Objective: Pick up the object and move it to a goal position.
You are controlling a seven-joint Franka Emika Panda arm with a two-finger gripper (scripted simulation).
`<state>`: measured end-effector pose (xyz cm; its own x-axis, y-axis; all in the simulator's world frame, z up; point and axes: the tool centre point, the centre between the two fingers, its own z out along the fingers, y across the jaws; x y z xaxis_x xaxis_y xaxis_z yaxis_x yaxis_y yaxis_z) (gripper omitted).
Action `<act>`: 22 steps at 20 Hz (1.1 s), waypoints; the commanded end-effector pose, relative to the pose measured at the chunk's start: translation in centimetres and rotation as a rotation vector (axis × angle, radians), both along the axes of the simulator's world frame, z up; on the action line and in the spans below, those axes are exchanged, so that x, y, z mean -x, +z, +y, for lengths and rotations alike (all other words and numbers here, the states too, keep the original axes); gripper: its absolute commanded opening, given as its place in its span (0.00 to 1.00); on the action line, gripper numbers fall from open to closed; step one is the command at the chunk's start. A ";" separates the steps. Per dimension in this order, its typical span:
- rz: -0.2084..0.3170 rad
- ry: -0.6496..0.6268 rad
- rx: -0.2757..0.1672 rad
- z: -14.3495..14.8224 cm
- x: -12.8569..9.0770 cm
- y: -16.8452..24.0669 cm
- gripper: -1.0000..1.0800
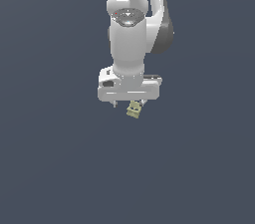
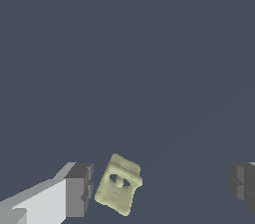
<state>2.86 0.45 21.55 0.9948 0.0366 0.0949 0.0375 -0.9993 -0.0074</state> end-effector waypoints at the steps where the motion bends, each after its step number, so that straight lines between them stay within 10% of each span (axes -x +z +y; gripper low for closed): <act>1: -0.001 0.004 0.002 -0.2 -0.1 -0.1 0.96; 22: 0.036 -0.156 -0.011 1.4 3.0 -4.9 0.96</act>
<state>0.42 1.59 17.41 0.9935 -0.0931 0.0653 -0.0922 -0.9956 -0.0165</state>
